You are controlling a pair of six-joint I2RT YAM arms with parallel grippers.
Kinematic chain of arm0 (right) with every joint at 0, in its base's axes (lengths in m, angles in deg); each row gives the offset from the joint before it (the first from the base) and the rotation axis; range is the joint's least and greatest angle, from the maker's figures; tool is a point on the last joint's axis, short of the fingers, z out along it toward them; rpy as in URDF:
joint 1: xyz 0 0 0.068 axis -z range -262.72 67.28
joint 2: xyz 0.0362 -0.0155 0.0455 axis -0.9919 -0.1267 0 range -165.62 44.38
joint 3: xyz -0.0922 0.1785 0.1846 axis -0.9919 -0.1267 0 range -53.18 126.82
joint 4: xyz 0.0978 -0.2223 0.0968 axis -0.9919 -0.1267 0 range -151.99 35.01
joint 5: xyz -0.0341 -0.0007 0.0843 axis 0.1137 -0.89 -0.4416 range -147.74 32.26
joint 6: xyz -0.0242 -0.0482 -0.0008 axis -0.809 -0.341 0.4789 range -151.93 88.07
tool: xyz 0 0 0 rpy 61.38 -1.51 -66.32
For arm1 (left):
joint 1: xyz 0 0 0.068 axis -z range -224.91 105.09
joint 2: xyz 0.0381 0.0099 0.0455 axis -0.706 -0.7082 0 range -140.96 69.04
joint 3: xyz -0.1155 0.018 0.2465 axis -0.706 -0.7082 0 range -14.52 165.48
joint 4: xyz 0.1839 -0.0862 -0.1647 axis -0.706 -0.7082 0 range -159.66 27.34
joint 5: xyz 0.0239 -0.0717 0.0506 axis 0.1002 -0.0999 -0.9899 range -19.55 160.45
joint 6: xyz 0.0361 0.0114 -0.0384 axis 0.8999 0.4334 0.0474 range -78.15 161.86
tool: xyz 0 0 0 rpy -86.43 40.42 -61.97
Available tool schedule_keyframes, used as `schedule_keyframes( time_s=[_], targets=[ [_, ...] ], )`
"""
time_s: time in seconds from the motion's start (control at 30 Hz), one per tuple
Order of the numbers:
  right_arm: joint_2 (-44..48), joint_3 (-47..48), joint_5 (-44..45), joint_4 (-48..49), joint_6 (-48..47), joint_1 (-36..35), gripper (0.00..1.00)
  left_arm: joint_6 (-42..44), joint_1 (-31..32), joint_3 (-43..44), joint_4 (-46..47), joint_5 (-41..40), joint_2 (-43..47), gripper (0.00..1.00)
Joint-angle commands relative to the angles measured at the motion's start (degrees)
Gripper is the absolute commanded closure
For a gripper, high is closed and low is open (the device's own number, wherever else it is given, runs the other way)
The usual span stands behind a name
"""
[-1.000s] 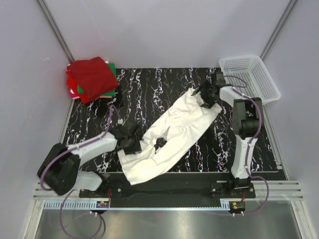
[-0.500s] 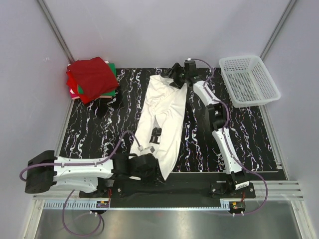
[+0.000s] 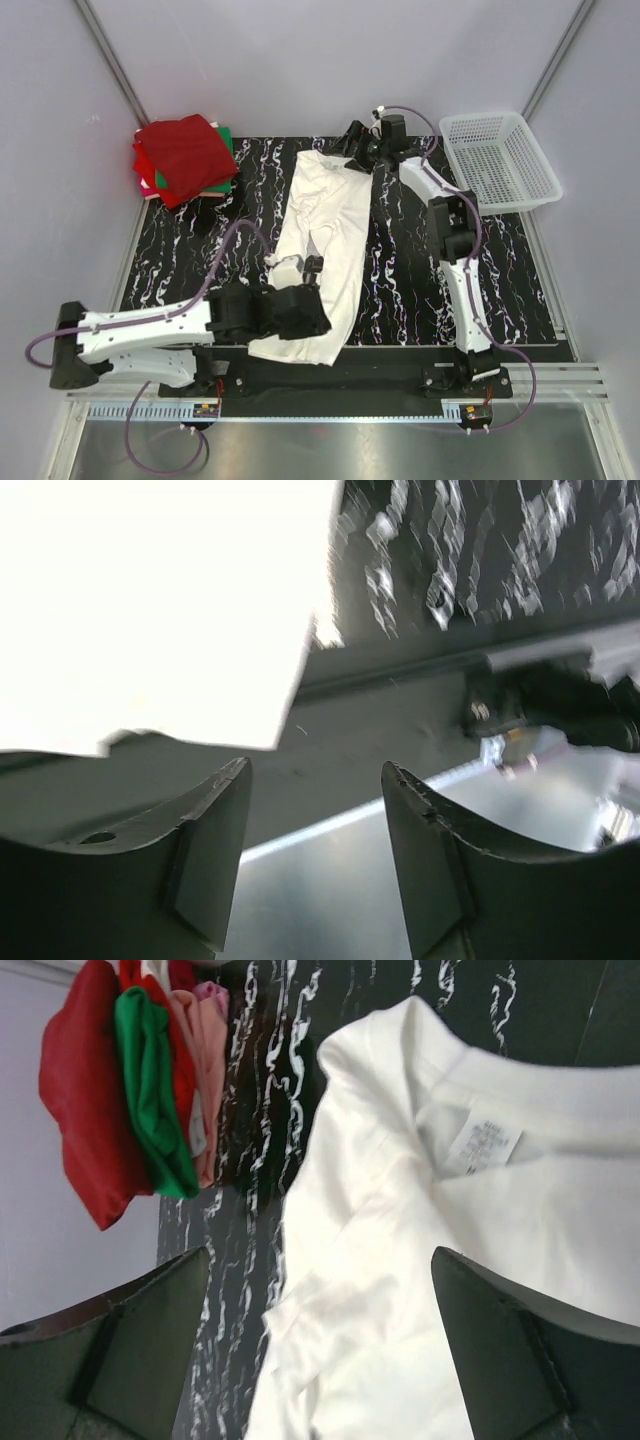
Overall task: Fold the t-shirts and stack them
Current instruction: Fold the tshirt
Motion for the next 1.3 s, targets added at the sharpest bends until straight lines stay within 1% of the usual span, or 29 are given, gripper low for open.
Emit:
schedule_keyframes(
  time_s=[0.0, 0.03, 0.07, 0.13, 0.17, 0.23, 0.27, 0.37, 0.4, 0.43, 0.47, 0.57, 0.6, 0.67, 0.7, 0.8, 0.83, 0.9, 0.93, 1.0, 1.03, 1.1, 1.13, 1.17, 1.2, 1.23, 1.27],
  targets=[
    [19.74, -9.43, 6.66, -2.27, -6.51, 1.03, 0.01, 6.27, -6.48, 1.78, -6.91, -7.62, 4.56, 0.4],
    [25.07, -12.59, 8.43, -5.41, -6.78, 1.03, 0.0, 7.76, -8.33, 0.38, -6.57, -7.18, 5.96, 0.4],
    [27.82, -19.06, 10.54, -6.84, -7.22, 1.03, 0.0, 10.13, -12.69, -0.51, -5.61, -6.66, 6.76, 0.39],
    [34.66, -25.86, 16.34, -9.56, -6.79, 0.94, 0.0, 13.47, -17.37, -2.96, -3.58, -4.21, 8.34, 0.4],
    [36.19, -31.12, 18.1, -10.18, -6.17, 1.03, 0.0, 16.36, -21.92, -3.67, -2.53, -3.49, 8.7, 0.4],
    [38.56, -34.06, 20.22, -12.37, -5.9, 1.03, 0.01, 18.93, -25.99, -5.43, -0.42, -2.26, 8.88, 0.39],
    [38.57, -35.64, 20.49, -14.74, -5.99, 0.94, 0.03, 20.07, -28.97, -5.96, 0.29, -2.26, 8.62, 0.39],
    [37.26, -37.49, 18.56, -16.51, -6.35, 0.76, 0.08, 23.59, -33.46, -9.12, 4.85, -0.59, 6.07, 0.39],
    [36.56, -37.41, 18.21, -17.04, -6.52, 0.59, 0.09, 24.55, -34.18, -10.17, 8.6, 0.28, 5.11, 0.4],
    [34.81, -36.63, 18.64, -19.05, -6.87, 0.15, 0.11, 24.91, -35.4, -12.01, 12.73, 2.64, 2.84, 0.42],
    [33.75, -36.18, 19.17, -20.28, -6.87, -0.03, 0.12, 25.0, -35.76, -12.9, 14.51, 3.8, 1.33, 0.43],
    [29.97, -34.43, 20.14, -23.8, -7.22, -0.2, 0.13, 24.3, -36.56, -14.66, 18.73, 7.32, -4.64, 0.49],
    [29.09, -34.25, 20.66, -24.33, -7.4, -0.12, 0.16, 24.13, -36.56, -15.01, 19.36, 7.85, -5.87, 0.51],
    [26.72, -33.37, 20.23, -24.34, -7.57, -0.12, 0.18, 23.77, -36.56, -15.72, 20.85, 9.08, -8.87, 0.53],
    [24.8, -32.84, 19.36, -24.17, -7.66, -0.2, 0.23, 23.77, -36.56, -16.15, 21.03, 9.43, -10.18, 0.53],
    [21.45, -29.51, 18.12, -24.77, -8.19, -0.47, 0.31, 23.16, -36.56, -16.68, 22.17, 9.87, -11.16, 0.53],
    [19.0, -28.37, 17.42, -25.21, -8.1, -0.55, 0.38, 23.07, -36.56, -17.29, 22.53, 10.13, -11.6, 0.53],
    [15.57, -24.33, 15.32, -25.92, -8.01, -0.47, 0.45, 22.28, -36.56, -18.44, 24.11, 11.36, -11.95, 0.54],
    [14.5, -21.44, 15.05, -26.79, -7.84, -0.64, 0.53, 21.84, -36.56, -18.97, 24.63, 12.15, -12.13, 0.53],
    [11.09, -18.35, 14.87, -27.67, -7.66, -0.56, 0.6, 20.26, -36.56, -20.89, 27.53, 14.95, -12.22, 0.54],
    [9.67, -14.6, 14.95, -29.07, -7.66, -0.56, 0.66, 19.73, -36.47, -21.69, 28.76, 16.19, -12.22, 0.55],
    [5.9, -10.62, 15.22, -30.75, -8.01, -0.56, 0.72, 17.63, -36.47, -23.79, 32.27, 19.34, -12.13, 0.55],
    [4.49, -6.25, 15.48, -32.32, -8.1, -0.64, 0.76, 17.01, -36.47, -24.24, 33.16, 20.15, -12.13, 0.55],
    [3.08, -3.77, 15.74, -33.3, -8.71, -0.56, 0.83, 16.13, -36.47, -24.51, 34.38, 20.85, -12.13, 0.56],
    [0.2, -1.31, 16.79, -34.26, -9.07, -0.47, 0.85, 15.95, -36.47, -24.42, 34.66, 21.64, -12.21, 0.56],
    [-1.31, 3.76, 17.24, -36.36, -9.33, -0.55, 0.86, 15.78, -36.47, -24.16, 34.66, 21.82, -12.3, 0.56],
    [-2.72, 6.33, 18.28, -37.34, -9.85, -0.38, 0.87, 15.6, -36.47, -23.81, 34.57, 22.0, -12.39, 0.56]
  ],
)
